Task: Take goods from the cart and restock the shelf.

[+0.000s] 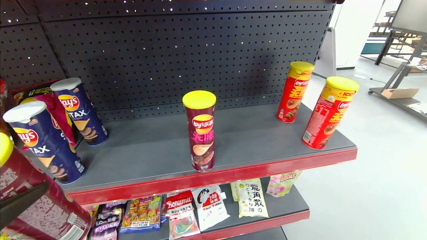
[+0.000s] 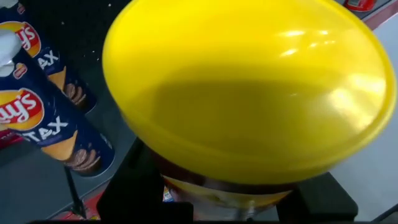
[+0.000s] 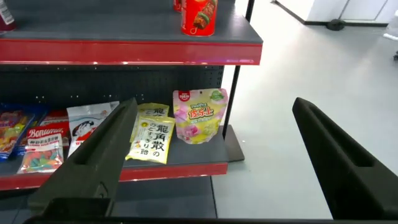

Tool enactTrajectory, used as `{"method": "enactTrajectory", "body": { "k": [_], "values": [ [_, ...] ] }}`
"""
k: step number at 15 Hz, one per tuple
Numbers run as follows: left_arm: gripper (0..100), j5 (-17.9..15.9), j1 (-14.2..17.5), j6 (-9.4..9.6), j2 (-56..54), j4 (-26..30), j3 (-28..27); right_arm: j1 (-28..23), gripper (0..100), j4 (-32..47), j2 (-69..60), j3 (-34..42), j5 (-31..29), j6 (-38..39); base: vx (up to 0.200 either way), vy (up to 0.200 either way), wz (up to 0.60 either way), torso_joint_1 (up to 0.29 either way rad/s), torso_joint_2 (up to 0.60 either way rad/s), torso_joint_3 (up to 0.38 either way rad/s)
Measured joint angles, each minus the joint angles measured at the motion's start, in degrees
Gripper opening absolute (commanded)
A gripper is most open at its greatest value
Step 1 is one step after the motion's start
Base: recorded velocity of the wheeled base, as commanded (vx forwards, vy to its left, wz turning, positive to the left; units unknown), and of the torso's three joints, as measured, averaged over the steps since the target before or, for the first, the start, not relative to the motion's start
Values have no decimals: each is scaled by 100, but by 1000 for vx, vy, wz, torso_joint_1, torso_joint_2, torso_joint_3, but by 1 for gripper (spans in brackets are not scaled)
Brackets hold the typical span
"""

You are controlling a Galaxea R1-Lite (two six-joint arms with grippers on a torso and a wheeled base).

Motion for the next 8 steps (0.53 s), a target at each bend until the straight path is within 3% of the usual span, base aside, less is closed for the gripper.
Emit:
{"method": "enactTrajectory", "body": {
  "k": [6,7,8],
  "values": [
    [0,-321,-93,-29,1614,-1687,-377,-7,100,-33,-2,11,-485,112,0,0,0,0,0,0],
    [0,-354,-165,-117,1909,-1953,-449,-5,100,-30,-2,11,-483,108,0,0,0,0,0,0],
    [0,-373,-291,-323,2194,-2177,-523,-5,100,6,2,9,-382,117,0,0,0,0,0,0]
  ]
}}
